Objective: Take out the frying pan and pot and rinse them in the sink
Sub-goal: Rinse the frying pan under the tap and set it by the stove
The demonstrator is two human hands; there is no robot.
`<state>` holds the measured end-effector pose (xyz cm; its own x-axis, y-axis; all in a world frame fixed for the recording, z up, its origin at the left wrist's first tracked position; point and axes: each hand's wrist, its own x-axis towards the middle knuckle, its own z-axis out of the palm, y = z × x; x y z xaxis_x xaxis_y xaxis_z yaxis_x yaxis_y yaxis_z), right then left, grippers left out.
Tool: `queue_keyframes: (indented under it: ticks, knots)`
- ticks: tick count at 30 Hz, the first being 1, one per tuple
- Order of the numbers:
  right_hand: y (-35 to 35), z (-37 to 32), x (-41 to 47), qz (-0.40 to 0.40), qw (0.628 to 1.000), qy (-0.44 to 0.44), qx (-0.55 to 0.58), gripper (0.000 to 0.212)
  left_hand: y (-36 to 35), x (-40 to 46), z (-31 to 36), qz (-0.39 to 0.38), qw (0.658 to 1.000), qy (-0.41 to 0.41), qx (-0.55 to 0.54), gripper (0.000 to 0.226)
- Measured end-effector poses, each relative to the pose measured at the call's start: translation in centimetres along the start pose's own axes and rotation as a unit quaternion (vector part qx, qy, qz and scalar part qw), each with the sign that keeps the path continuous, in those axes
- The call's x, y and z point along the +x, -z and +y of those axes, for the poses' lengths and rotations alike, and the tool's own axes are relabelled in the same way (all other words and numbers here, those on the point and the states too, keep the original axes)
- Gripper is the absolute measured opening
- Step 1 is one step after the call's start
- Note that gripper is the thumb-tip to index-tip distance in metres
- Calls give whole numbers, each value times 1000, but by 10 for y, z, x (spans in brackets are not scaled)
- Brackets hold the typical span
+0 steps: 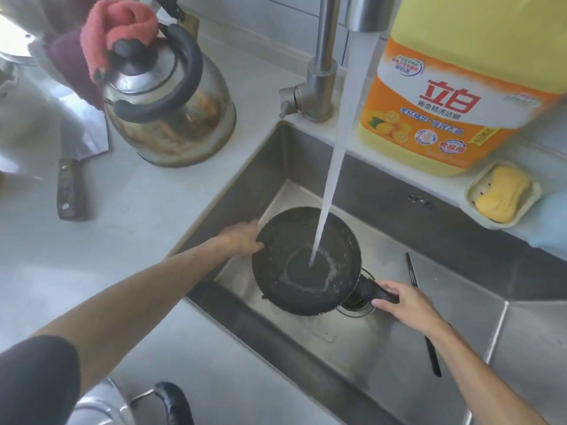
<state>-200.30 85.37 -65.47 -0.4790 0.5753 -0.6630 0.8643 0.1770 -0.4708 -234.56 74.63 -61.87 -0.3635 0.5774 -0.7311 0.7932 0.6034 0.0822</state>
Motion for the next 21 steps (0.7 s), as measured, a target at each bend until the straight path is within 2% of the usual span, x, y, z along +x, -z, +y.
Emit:
queue_keyframes:
  ticks: [2, 4, 6, 9, 11, 13, 14, 17, 19, 21]
  knots:
    - [-1, -2, -8, 59, 997, 1, -42, 45, -9, 6, 0, -17, 999, 22, -39, 64]
    - [-3, -3, -20, 122, 988, 22, -88, 43, -15, 10, -2, -22, 996, 15, -86, 57]
    - [-5, -1, -34, 195, 976, 44, -83, 45, -17, 10, -2, -6, 994, -4, -112, 50]
    - [-5, 1, -49, 326, 935, 104, -99, 38, -12, 7, -3, 46, 979, -39, -197, 39]
    - [1, -3, -54, 393, 898, 148, -134, 37, -8, -2, 0, 96, 950, -57, -293, 25]
    - [6, -6, -55, 411, 886, 162, -140, 35, -4, -12, 3, 138, 925, -65, -349, 12]
    - [8, -7, -54, 416, 882, 167, -146, 34, -2, -17, 5, 144, 921, -73, -355, 14]
    - [15, -6, -54, 438, 860, 188, -180, 32, 11, -32, 6, 140, 943, -100, -286, 28]
    - [20, -5, -57, 441, 852, 200, -196, 32, 18, -37, 3, 116, 950, -110, -269, 19]
    - [22, -3, -62, 437, 855, 201, -193, 32, 22, -42, -1, 67, 942, -134, -301, 17]
